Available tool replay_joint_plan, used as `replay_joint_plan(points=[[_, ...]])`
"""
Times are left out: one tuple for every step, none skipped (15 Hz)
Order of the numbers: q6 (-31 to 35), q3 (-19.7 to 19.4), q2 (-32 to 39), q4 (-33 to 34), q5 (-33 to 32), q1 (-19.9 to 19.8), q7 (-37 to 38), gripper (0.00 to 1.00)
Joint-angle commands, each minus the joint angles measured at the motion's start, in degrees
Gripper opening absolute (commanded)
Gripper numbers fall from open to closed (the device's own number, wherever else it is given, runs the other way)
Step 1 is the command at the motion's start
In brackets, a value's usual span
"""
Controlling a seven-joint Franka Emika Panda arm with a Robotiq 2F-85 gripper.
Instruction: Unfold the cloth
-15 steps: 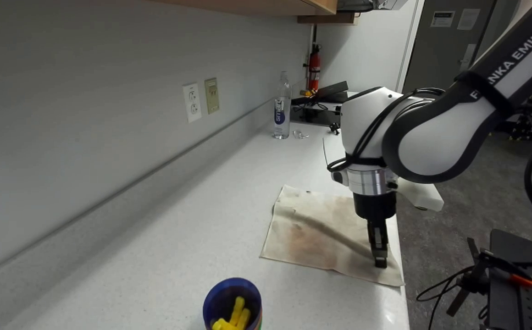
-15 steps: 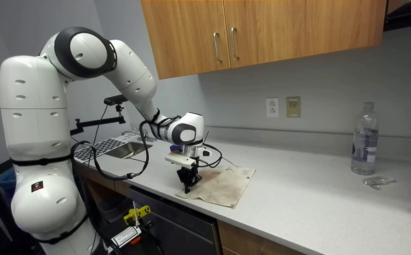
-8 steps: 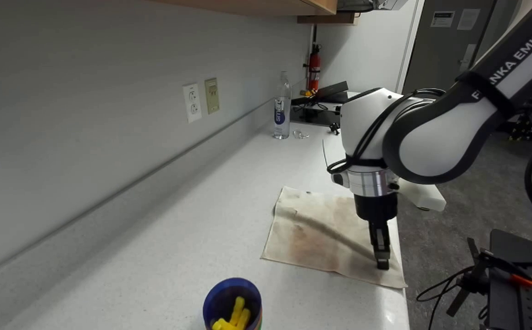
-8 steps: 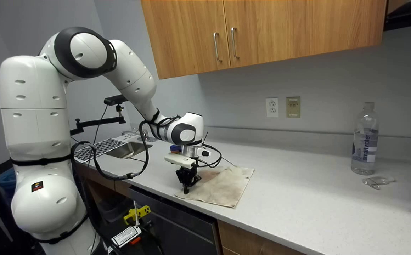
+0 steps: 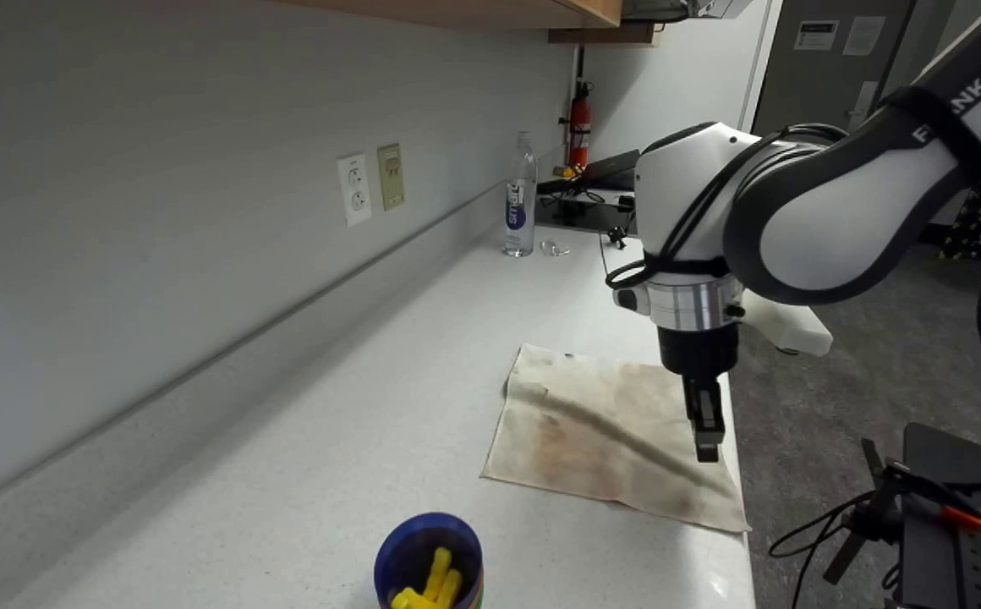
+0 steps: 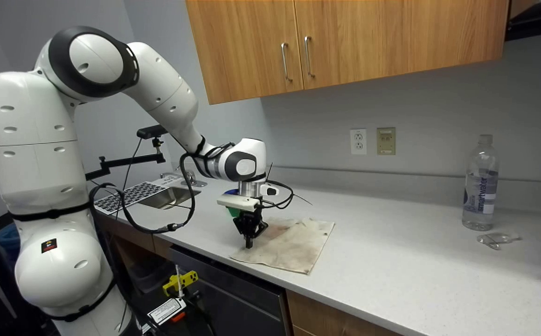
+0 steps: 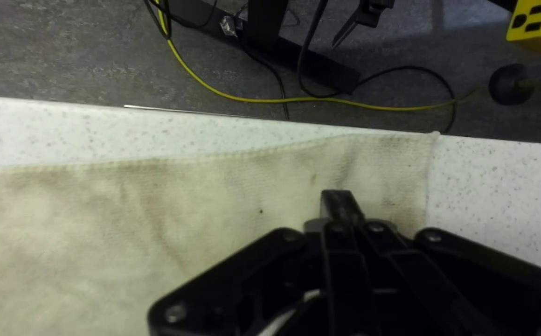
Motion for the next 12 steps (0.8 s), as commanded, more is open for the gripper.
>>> replay_joint_plan(points=[[-1.74, -0.95, -6.28, -1.84, -2.34, 0.15, -0.61, 0.00], [-1.23, -1.11, -7.35, -1.96, -2.82, 0.13, -0.69, 0.00], [-0.55, -1.29, -8.72, -2.18, -3.02, 0.07, -0.75, 0.00], [0.06, -1.47, -9.87, -2.40, -3.20, 0.04, -0.84, 0.00], [1.00, -1.71, -11.25, -2.67, -3.56, 0.01, -0.67, 0.00], [1.83, -1.97, -12.48, -2.85, -3.39, -0.09, -0.77, 0.00], [2.57, -2.22, -13.56, -2.97, -2.96, -0.12, -0.93, 0.00], [3.27, -2.56, -14.70, -3.16, -2.59, -0.19, -1.12, 0.00], [4.02, -2.85, -15.49, -3.28, -2.57, -0.16, -0.92, 0.00], [4.83, -3.20, -16.48, -3.58, -3.00, -0.23, -0.85, 0.26], [5.57, -3.52, -17.31, -3.85, -3.01, -0.28, -0.69, 0.27], [6.55, -3.85, -18.08, -4.20, -3.10, -0.33, -0.66, 0.32]])
